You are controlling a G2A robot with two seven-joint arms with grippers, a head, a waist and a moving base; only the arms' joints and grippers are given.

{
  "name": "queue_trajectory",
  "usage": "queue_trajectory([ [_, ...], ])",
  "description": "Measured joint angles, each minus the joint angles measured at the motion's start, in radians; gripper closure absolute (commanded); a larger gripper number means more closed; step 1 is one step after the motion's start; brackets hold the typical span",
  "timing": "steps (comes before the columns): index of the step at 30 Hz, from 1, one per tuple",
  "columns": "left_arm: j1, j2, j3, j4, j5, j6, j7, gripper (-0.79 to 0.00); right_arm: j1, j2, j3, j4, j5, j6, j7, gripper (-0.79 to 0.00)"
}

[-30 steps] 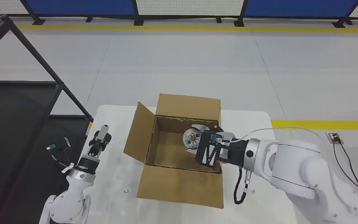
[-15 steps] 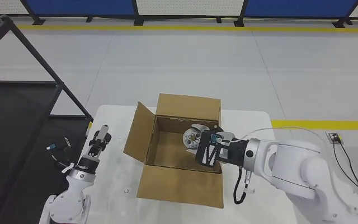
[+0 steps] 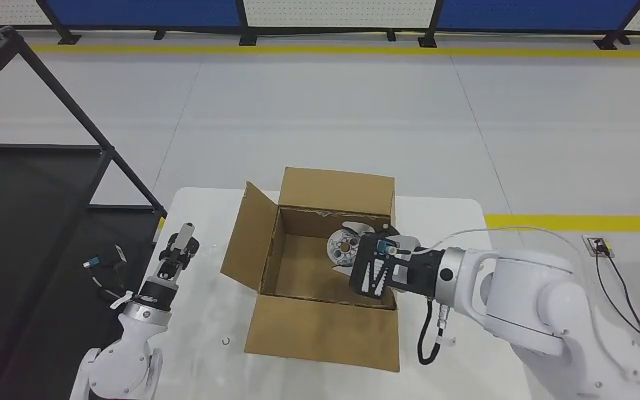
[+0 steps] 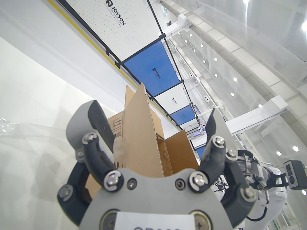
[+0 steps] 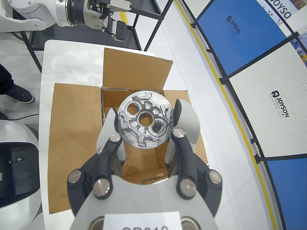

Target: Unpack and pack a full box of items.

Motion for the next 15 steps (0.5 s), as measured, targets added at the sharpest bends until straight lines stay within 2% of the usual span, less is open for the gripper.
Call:
queue_trajectory([
  [11,0.000,0.000,0.000,0.000,0.000,0.000,0.000,-0.785,-0.004,0.000,-0.005,0.004,0.002,-0.002,-0.005,0.000],
  [15,0.000,0.000,0.000,0.000,0.000,0.000,0.000,-0.785,0.020,-0.016,-0.068,0.054,0.003,0.017,0.006,0.000],
])
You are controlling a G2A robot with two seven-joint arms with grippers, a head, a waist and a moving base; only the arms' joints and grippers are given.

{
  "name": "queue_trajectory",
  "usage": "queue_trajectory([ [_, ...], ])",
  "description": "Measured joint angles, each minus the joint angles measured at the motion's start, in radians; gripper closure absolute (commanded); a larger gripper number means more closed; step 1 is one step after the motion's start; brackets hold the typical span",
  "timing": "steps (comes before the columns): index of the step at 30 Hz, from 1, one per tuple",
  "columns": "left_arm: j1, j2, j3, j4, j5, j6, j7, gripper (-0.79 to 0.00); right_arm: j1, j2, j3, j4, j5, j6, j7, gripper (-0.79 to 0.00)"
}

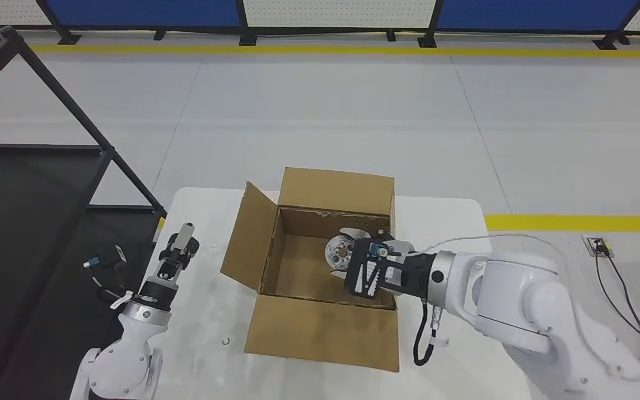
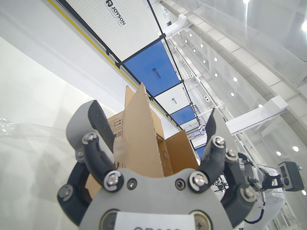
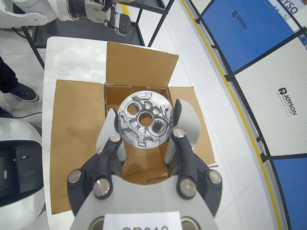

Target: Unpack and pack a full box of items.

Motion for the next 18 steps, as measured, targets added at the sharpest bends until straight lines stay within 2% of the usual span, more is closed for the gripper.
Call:
queue_trajectory([
  [5,0.016,0.003,-0.013,-0.004,-0.004,0.000,-0.006,-0.785,0.149,-0.054,-0.146,0.132,0.065,0.040,0.047,0.000],
  [8,0.029,0.008,-0.033,0.000,-0.001,-0.015,-0.030,-0.785,0.279,-0.109,-0.266,0.244,0.099,0.075,0.089,0.000],
  [15,0.064,0.017,-0.067,0.006,-0.009,-0.058,-0.061,-0.785,0.558,-0.281,-0.517,0.522,0.139,0.180,0.135,0.000],
  [16,0.067,0.017,-0.068,0.004,-0.010,-0.060,-0.062,-0.785,0.577,-0.297,-0.533,0.552,0.147,0.183,0.139,0.000],
  [18,0.068,0.018,-0.069,0.003,-0.010,-0.061,-0.063,-0.785,0.580,-0.297,-0.535,0.561,0.149,0.183,0.141,0.000],
])
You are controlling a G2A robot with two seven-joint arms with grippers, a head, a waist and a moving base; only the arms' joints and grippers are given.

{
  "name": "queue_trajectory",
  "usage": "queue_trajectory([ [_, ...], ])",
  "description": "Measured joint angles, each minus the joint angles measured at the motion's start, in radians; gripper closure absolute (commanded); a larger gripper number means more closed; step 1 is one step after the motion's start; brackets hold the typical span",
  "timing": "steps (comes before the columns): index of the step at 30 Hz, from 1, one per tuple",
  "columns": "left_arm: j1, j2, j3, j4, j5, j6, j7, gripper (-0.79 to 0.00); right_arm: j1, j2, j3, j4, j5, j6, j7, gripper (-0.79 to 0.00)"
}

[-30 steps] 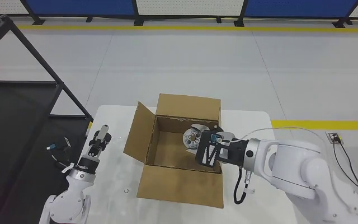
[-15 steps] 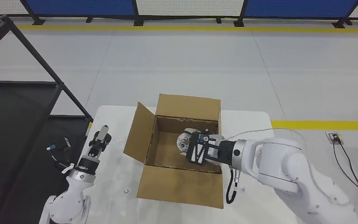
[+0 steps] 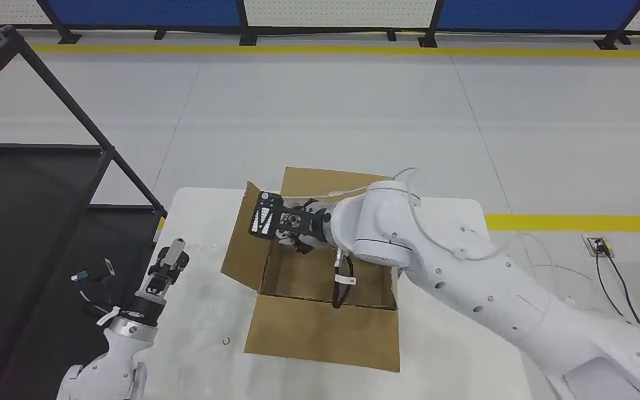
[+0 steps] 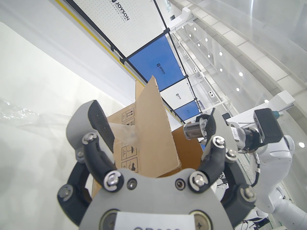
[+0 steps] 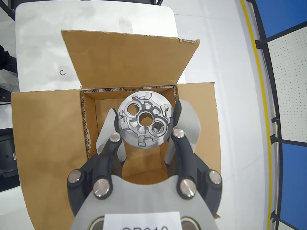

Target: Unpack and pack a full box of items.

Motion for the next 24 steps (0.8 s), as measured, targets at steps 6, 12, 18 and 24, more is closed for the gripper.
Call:
queue_trajectory([
  [6,-0.001,0.000,0.000,0.000,0.000,0.001,0.000,-0.785,-0.004,0.003,0.004,-0.011,-0.002,-0.001,-0.001,0.000],
  [12,0.000,0.000,0.000,0.000,0.000,0.001,0.000,-0.785,-0.011,0.002,0.005,-0.002,0.001,0.004,-0.008,0.000],
  [18,-0.001,0.000,0.000,0.000,0.000,0.001,0.000,-0.785,0.000,-0.072,-0.055,0.170,0.075,0.028,-0.022,0.000],
  [24,0.000,0.000,0.000,0.000,0.000,0.001,0.000,-0.785,0.049,-0.210,-0.137,0.445,0.169,0.018,-0.050,0.000],
])
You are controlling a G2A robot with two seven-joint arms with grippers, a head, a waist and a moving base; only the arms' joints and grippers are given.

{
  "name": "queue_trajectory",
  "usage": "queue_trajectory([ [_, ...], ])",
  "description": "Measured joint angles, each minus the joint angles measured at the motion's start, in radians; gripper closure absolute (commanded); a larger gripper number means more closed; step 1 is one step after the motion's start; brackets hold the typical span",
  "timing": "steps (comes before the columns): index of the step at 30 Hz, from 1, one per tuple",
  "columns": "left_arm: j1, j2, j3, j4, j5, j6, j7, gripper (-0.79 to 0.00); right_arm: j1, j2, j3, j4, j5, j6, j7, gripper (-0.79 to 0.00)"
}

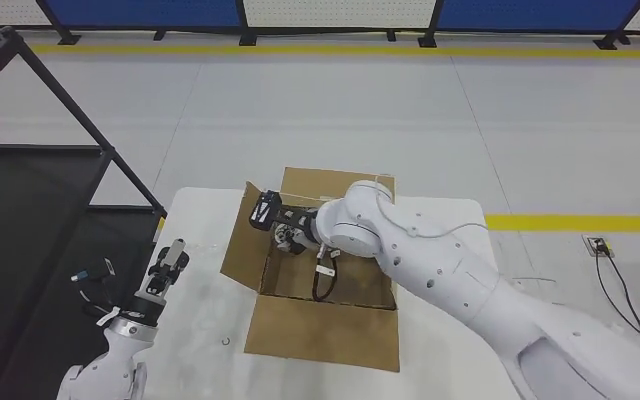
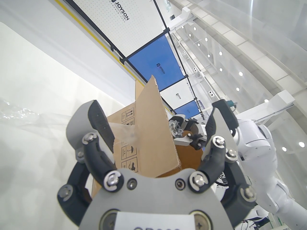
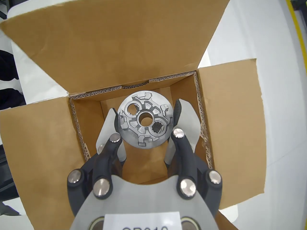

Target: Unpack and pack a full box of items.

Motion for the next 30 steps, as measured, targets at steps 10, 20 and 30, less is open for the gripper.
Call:
queue_trajectory([
  [10,0.000,0.000,0.000,0.000,0.000,0.000,0.000,-0.785,-0.003,-0.204,-0.079,0.382,0.025,-0.009,-0.025,0.000],
  [20,0.000,0.000,0.000,0.000,0.000,0.000,0.000,-0.785,-0.025,-0.311,-0.087,0.607,0.005,-0.013,-0.061,-0.071],
  [30,0.000,0.000,0.000,0.000,0.000,0.000,0.000,-0.785,-0.034,-0.365,-0.070,0.723,-0.003,-0.027,-0.086,-0.456],
])
